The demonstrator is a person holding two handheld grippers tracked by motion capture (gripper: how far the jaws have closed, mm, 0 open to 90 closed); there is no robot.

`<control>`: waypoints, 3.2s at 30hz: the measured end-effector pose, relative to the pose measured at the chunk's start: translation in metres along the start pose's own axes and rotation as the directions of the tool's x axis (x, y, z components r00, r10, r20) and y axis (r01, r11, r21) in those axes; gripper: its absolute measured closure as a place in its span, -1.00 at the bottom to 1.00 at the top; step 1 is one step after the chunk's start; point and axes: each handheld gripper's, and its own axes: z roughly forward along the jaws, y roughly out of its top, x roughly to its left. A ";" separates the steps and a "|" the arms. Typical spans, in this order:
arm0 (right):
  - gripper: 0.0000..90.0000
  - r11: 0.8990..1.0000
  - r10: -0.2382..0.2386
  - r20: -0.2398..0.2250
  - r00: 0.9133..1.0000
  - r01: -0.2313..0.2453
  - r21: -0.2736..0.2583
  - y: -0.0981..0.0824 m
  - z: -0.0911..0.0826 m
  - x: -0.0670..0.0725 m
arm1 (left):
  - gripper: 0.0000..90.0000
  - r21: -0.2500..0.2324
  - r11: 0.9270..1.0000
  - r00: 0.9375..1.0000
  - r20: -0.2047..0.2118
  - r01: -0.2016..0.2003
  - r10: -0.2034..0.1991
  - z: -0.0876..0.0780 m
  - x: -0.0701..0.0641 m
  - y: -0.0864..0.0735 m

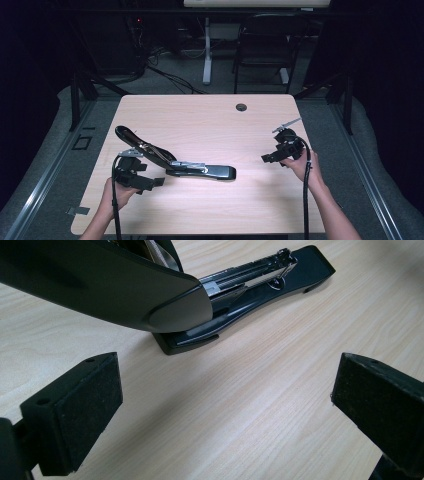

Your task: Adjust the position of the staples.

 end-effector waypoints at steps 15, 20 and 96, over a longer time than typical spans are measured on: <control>-0.67 0.996 -0.018 0.021 1.000 0.016 0.089 -0.006 0.002 -0.015 | -0.99 0.003 1.000 1.000 -0.007 -0.002 0.002 0.000 0.002 0.000; -0.69 0.996 -0.006 0.034 0.999 0.003 0.093 -0.008 0.002 -0.020 | -0.99 0.004 1.000 1.000 -0.010 -0.003 0.003 0.000 0.002 0.000; 0.47 0.958 -0.032 0.105 0.994 0.000 0.288 -0.009 0.025 -0.050 | -0.99 0.022 1.000 0.999 -0.053 -0.002 0.004 0.001 0.004 0.000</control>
